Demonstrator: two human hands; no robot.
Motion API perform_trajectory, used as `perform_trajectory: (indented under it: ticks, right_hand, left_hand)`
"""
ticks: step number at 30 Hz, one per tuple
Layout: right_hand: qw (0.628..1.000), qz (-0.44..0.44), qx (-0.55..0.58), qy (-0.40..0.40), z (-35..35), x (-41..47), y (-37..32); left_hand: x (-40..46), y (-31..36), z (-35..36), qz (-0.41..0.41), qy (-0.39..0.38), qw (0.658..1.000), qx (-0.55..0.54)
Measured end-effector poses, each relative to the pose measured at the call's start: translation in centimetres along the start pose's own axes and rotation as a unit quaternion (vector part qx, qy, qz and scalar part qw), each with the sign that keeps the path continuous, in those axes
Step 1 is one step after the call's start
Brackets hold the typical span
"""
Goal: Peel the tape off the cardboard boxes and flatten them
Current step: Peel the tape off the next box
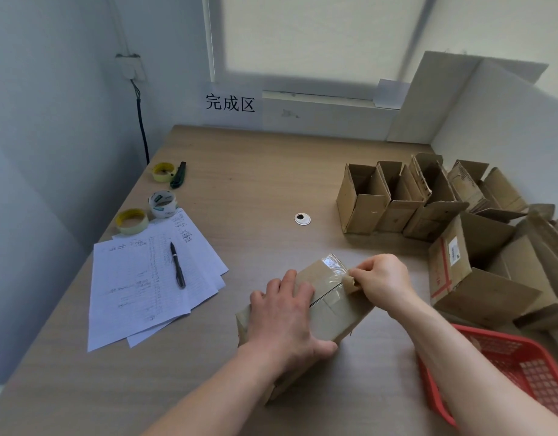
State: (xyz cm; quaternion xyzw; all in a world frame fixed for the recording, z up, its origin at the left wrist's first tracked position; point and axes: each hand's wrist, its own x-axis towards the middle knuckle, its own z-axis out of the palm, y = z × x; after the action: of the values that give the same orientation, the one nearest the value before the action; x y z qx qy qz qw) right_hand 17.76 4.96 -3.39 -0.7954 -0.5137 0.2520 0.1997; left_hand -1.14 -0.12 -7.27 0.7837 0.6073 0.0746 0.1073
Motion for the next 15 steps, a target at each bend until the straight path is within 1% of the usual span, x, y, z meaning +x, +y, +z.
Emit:
perform_trajectory:
  ticks: [3, 4, 6, 10, 12, 14, 15]
  right_hand:
    - [0.987, -0.084, 0.043, 0.130, 1.6, -1.7, 0.2]
    - [0.979, -0.103, 0.068, 0.159, 2.3, -2.3, 0.2]
    - [0.970, -0.125, 0.087, 0.188, 3.4, -3.1, 0.4]
    - [0.970, -0.156, 0.067, 0.177, 3.9, -3.4, 0.9]
    - [0.971, -0.156, 0.084, 0.158, 3.7, -3.3, 0.9]
    - [0.983, -0.117, 0.076, 0.122, 3.2, -2.8, 0.1]
    - [0.990, -0.089, 0.049, 0.099, 2.9, -2.3, -0.5]
  left_hand:
    - [-0.1, 0.3, -0.1, 0.004, -0.001, 1.000, 0.004]
    - [-0.1, 0.4, -0.1, 0.007, -0.003, 1.000, 0.008]
    - [-0.3, 0.5, -0.1, 0.011, -0.007, 1.000, 0.013]
    - [-0.4, 0.6, -0.1, 0.017, -0.008, 1.000, 0.016]
    - [-0.5, 0.7, -0.2, 0.017, -0.012, 1.000, 0.021]
    - [-0.5, 0.6, -0.2, 0.016, -0.014, 0.999, 0.024]
    - [-0.5, 0.6, -0.2, 0.016, -0.015, 0.999, 0.025]
